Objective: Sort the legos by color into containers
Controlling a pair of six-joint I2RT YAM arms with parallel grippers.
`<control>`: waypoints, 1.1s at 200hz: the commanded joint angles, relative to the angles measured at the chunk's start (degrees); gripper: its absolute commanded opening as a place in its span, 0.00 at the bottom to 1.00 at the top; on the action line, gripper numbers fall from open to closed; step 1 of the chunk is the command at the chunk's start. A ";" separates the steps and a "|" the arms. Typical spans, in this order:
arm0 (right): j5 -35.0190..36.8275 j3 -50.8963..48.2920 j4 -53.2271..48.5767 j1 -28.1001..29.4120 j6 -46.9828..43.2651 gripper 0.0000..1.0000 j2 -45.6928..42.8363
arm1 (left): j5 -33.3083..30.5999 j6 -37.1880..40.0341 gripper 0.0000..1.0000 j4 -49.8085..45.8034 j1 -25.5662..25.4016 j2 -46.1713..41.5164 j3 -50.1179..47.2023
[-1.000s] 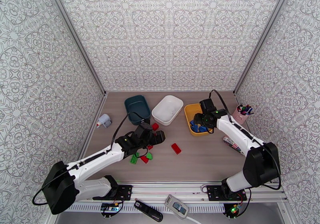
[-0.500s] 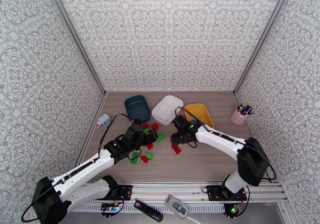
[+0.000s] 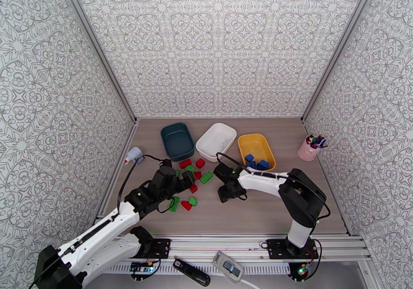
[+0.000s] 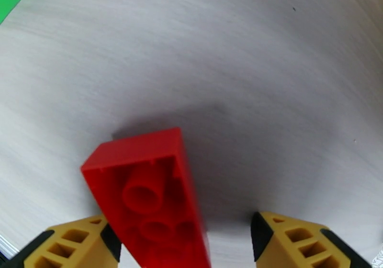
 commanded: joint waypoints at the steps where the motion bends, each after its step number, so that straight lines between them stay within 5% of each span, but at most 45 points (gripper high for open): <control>1: 2.36 0.61 1.66 0.29 1.48 0.70 2.86 | 0.45 -0.91 0.99 -0.48 0.51 0.09 -0.58; 113: -3.09 3.88 3.06 -3.61 3.03 0.35 2.79 | 3.11 0.13 0.99 6.13 0.31 5.09 0.17; 220: -20.82 13.13 11.00 -15.40 9.27 0.32 -0.71 | 14.62 5.21 0.99 18.27 4.30 23.07 13.34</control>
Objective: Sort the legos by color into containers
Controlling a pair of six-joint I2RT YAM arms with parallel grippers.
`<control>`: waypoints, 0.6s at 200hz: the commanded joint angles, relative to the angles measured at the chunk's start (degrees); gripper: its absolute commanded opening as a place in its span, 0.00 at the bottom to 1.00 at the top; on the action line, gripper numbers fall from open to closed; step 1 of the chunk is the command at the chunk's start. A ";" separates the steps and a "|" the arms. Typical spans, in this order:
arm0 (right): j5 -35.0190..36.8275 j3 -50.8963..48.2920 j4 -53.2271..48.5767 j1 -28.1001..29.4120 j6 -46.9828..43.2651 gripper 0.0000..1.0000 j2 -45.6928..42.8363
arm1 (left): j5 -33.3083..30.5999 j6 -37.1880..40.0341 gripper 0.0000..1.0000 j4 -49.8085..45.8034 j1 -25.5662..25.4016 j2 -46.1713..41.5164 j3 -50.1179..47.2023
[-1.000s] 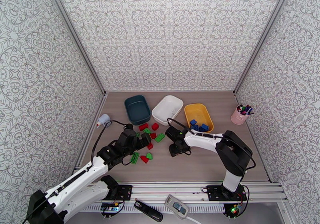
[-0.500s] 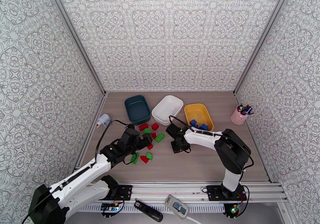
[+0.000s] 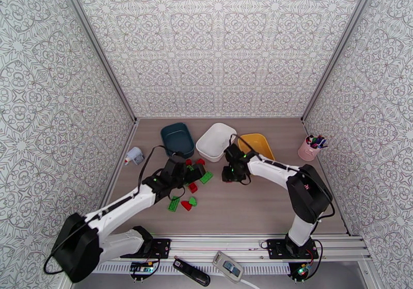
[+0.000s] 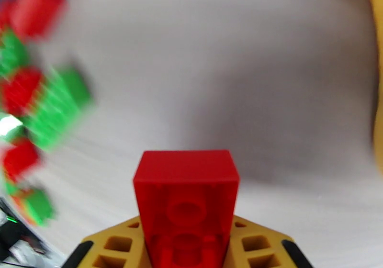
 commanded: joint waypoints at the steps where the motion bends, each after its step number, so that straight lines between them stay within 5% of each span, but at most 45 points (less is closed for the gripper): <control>1: -6.51 5.37 4.25 -2.19 3.20 0.32 0.64 | 4.36 2.73 0.99 4.13 1.68 3.12 5.37; 61: -13.86 19.27 7.60 -7.59 9.85 0.35 11.73 | 3.63 5.45 0.97 -1.99 4.99 2.95 10.83; 120: -14.83 30.89 4.02 -8.06 10.78 0.59 18.81 | -1.38 6.46 0.97 -9.98 5.03 -6.80 3.41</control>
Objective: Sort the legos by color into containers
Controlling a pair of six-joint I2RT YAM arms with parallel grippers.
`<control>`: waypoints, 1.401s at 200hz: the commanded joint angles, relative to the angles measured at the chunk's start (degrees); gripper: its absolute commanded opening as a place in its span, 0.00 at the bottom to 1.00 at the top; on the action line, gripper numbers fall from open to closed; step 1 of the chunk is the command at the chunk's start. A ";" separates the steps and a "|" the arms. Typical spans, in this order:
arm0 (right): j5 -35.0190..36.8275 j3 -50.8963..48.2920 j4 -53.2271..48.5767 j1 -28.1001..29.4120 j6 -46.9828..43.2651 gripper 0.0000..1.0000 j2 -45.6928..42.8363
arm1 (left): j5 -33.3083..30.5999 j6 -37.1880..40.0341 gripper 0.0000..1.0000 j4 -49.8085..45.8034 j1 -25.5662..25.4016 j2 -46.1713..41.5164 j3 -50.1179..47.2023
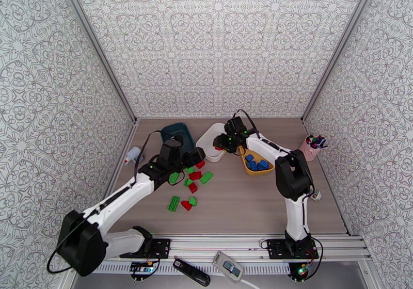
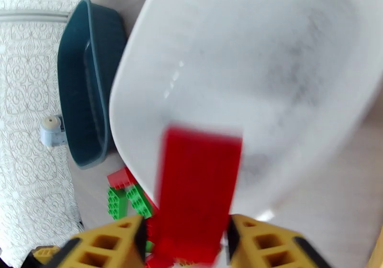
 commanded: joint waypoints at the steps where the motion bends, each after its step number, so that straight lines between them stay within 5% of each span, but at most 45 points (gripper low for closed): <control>1: -1.74 3.53 -1.86 0.10 0.89 0.59 0.47 | -3.29 1.75 0.97 -6.06 0.38 -4.28 -3.67; 82: 3.55 -0.68 -6.78 1.74 -4.46 0.56 -6.90 | -7.57 1.95 0.94 -16.24 -1.43 -12.36 -8.42; 178: 17.26 -8.34 -13.84 12.18 -12.48 0.61 -12.82 | -11.34 -3.16 0.93 -19.29 -5.54 -14.71 -11.81; 235: 19.65 -8.55 -15.57 21.67 -17.38 0.65 -10.87 | -3.86 -4.65 0.94 -17.25 5.10 -19.61 -16.97; 280: 19.03 -3.79 -17.31 27.64 -20.25 0.69 -5.33 | 9.60 -4.01 0.96 -14.01 21.51 -22.68 -21.13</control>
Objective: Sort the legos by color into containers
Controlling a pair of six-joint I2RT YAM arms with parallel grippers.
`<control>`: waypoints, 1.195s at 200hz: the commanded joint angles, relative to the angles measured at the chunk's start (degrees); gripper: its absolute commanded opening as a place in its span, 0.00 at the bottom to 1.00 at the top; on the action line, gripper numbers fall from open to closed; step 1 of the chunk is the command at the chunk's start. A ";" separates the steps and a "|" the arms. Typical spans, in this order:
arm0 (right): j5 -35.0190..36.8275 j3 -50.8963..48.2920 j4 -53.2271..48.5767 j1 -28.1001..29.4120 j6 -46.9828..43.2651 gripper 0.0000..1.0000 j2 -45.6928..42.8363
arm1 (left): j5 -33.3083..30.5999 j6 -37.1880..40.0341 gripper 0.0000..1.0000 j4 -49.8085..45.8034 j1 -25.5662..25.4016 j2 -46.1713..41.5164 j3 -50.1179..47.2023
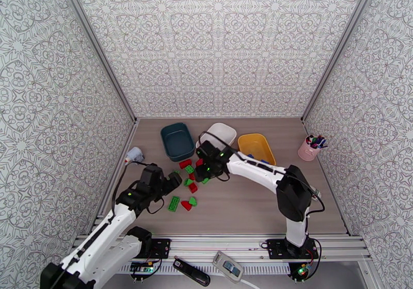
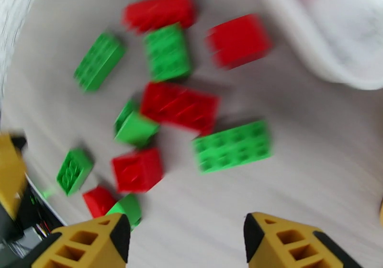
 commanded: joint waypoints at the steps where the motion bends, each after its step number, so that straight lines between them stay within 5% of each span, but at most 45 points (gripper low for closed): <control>1: 0.85 3.67 -2.36 2.20 -2.98 0.69 4.17 | 10.72 -0.33 0.96 2.96 7.81 -1.35 -3.12; 35: 0.46 10.84 -6.12 4.85 -5.25 0.70 10.39 | 22.89 -2.61 0.97 8.80 20.32 -4.07 -8.61; 69: 5.06 18.16 -11.78 5.72 -4.32 0.67 16.73 | 27.14 -1.79 0.97 8.44 26.19 -5.36 -9.94; 239: 5.50 20.69 -10.45 5.68 -1.56 0.36 19.27 | 26.19 -0.92 0.97 9.29 23.52 -5.13 -10.86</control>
